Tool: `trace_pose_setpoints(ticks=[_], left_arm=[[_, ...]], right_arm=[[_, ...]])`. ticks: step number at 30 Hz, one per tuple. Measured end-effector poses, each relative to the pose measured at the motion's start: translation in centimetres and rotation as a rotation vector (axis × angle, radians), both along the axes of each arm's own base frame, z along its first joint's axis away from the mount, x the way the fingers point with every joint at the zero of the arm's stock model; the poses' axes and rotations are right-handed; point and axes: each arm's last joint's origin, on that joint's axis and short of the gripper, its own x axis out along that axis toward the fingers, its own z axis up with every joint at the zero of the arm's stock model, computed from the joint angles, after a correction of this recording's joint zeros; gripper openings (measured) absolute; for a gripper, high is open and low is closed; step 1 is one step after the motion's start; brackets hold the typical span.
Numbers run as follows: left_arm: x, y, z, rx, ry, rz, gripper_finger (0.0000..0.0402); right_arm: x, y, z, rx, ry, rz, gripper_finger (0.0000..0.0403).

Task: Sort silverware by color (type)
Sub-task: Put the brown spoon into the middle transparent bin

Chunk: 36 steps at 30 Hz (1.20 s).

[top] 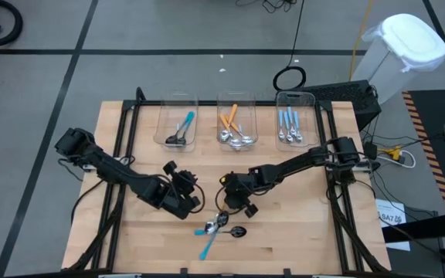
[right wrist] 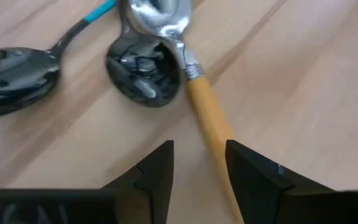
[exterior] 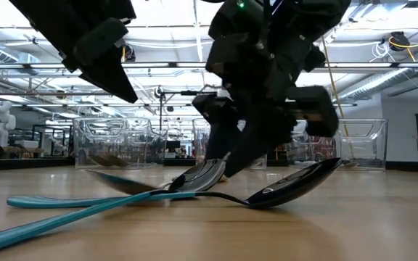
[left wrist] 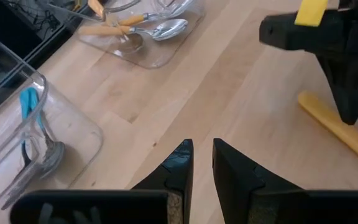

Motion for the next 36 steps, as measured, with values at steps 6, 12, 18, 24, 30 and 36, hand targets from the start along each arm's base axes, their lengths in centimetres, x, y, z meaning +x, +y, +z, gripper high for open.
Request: trace_pose_setpoints(ticks=[6, 12, 18, 24, 30, 36], left_arm=[[0.5, 1.2, 0.0, 0.003, -0.002, 0.048, 0.0063], [0.7, 1.9, 0.0, 0.002, -0.007, 0.071, 0.0063], [0.8, 1.8, 0.1, 0.006, -0.01, 0.059, 0.0063], [1.1, 1.7, 0.2, -0.003, -0.038, 0.054, 0.0063], [1.3, 1.5, 0.3, -0.015, -0.064, 0.047, 0.0063], [1.3, 0.9, 0.4, -0.027, -0.086, 0.032, 0.0063]], right_arm=[[0.9, -0.9, -0.3, 0.048, -0.046, 0.043, 0.015], [1.2, -1.5, -1.9, 0.044, -0.014, 0.035, 0.0176], [1.1, -2.1, -3.1, 0.056, 0.037, 0.025, 0.0141], [1.0, -2.7, -3.1, 0.049, 0.046, 0.014, 0.0058], [1.2, -3.0, -3.0, -0.013, 0.01, 0.037, 0.0022], [1.0, -3.0, -1.9, -0.023, -0.007, 0.053, 0.0018]])
